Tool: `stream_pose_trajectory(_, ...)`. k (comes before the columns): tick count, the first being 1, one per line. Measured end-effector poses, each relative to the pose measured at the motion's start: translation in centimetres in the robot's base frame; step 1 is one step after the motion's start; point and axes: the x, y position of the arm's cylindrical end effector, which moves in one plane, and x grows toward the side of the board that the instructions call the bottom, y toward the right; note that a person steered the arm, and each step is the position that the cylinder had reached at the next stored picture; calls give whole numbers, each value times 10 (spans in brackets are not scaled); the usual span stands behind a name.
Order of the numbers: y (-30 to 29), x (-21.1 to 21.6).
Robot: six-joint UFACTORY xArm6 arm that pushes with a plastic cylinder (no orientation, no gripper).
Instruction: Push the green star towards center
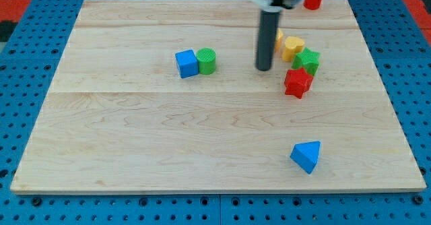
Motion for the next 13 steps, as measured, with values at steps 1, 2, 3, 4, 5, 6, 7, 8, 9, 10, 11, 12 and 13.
stream_pose_trajectory(1,20,21)
stream_pose_trajectory(2,50,33)
stream_pose_trajectory(3,90,33)
stream_pose_trajectory(4,98,5)
stream_pose_trajectory(5,98,-26)
stream_pose_trajectory(6,56,-30)
stream_pose_trajectory(7,45,-19)
stream_pose_trajectory(8,47,-7)
stream_pose_trajectory(9,49,-5)
stream_pose_trajectory(10,72,-4)
stream_pose_trajectory(11,98,-1)
stream_pose_trajectory(12,84,13)
stream_pose_trajectory(13,69,29)
